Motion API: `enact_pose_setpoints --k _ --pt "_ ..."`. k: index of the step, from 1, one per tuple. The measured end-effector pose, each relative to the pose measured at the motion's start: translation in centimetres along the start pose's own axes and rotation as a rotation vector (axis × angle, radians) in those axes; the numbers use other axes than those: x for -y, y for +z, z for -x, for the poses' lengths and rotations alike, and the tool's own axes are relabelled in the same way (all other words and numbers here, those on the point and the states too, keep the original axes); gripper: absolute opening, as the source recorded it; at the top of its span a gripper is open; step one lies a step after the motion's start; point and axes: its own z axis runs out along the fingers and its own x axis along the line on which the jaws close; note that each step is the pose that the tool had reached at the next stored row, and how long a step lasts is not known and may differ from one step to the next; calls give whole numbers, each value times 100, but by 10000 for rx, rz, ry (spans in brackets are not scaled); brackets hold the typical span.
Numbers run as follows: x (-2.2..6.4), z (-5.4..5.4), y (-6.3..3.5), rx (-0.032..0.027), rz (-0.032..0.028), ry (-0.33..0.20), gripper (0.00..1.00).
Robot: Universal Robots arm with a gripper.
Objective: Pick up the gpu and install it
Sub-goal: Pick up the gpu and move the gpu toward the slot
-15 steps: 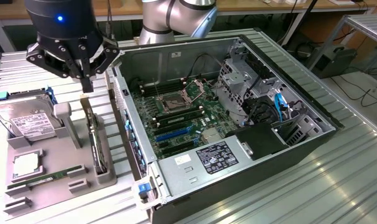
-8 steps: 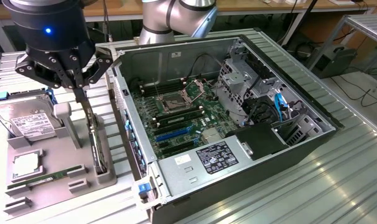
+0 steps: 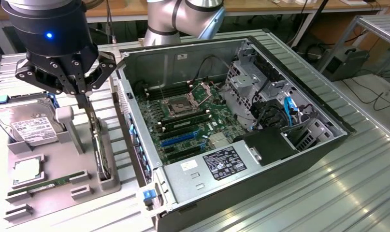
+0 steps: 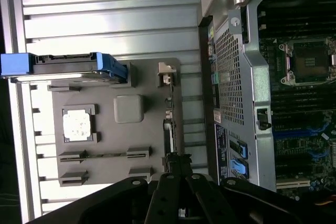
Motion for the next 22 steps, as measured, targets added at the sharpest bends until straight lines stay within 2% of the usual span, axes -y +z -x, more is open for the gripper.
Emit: enact_pose_setpoints --k 10,11,13,20,22 --pt "0 0 0 0 0 0 11" --pt "0 0 0 0 0 0 24" --pt "0 0 0 0 0 0 36" --pt "0 -1 4 2 -2 0 36" --pt "2 -10 27 51 -7 -2 36"
